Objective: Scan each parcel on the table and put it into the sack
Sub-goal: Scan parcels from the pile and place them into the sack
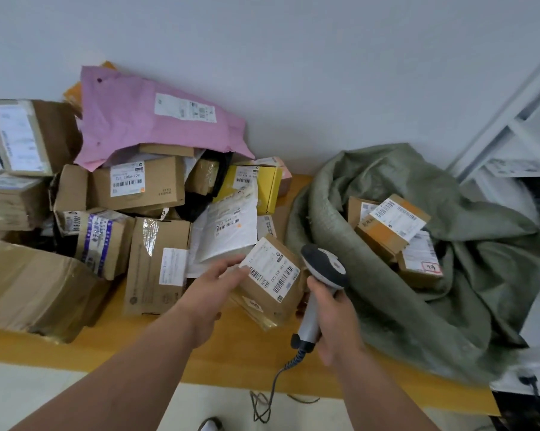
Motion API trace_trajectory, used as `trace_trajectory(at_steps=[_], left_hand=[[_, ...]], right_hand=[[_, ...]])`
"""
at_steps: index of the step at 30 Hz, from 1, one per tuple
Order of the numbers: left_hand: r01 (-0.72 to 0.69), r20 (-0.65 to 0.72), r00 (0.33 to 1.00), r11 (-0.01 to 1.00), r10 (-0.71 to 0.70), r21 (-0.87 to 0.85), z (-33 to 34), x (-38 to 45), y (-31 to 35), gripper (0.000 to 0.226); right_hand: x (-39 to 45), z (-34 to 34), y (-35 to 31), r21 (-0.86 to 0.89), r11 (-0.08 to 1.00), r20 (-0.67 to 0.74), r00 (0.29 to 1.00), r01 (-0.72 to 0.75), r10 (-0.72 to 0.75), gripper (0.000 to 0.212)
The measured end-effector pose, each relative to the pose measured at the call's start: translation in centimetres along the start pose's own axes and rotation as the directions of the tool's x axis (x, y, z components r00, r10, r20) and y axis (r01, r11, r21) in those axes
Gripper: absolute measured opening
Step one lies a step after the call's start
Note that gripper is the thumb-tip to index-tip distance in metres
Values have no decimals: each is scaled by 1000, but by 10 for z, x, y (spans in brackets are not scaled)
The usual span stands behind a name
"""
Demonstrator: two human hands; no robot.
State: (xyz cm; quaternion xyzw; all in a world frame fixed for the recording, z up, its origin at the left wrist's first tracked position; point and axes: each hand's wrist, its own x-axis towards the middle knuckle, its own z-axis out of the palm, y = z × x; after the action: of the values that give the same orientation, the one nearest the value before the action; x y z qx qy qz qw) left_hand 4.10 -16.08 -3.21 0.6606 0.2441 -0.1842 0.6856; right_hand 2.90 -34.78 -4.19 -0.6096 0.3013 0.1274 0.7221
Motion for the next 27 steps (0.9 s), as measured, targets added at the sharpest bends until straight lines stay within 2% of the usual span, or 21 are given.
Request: trace_trajectory(at_steps=[4, 8, 12, 18, 20, 23, 27], left_hand=[[-49, 25, 999, 999, 49, -6, 15, -16, -1, 32], [-132, -21, 991, 985, 131, -112, 31, -29, -1, 33], [-173, -123, 982, 955, 147, -242, 40, -35, 3, 37], [-198, -151, 976, 924, 156, -328, 53, -46, 4, 29], [-204, -132, 977, 925, 170, -320, 55, -49, 5, 38], [-223, -121, 973, 928, 195, -298, 54, -51, 11, 62], [-248, -142, 966, 927, 216, -280, 53, -50, 18, 71]], right_hand=[[-9, -19, -8, -2, 999, 19, 999, 39, -39, 22], [-15, -42, -15, -13, 999, 73, 996, 42, -41, 32], [-20, -62, -24, 9, 999, 94, 994, 48, -49, 24], [-28, -89, -41, -31, 994, 112, 988, 108, -104, 17], [-32, -96, -48, -100, 985, 145, 981, 141, -126, 18], [-39, -106, -54, -212, 953, 229, 959, 216, -166, 16], [-47, -113, -55, -362, 876, 328, 923, 319, -201, 19]])
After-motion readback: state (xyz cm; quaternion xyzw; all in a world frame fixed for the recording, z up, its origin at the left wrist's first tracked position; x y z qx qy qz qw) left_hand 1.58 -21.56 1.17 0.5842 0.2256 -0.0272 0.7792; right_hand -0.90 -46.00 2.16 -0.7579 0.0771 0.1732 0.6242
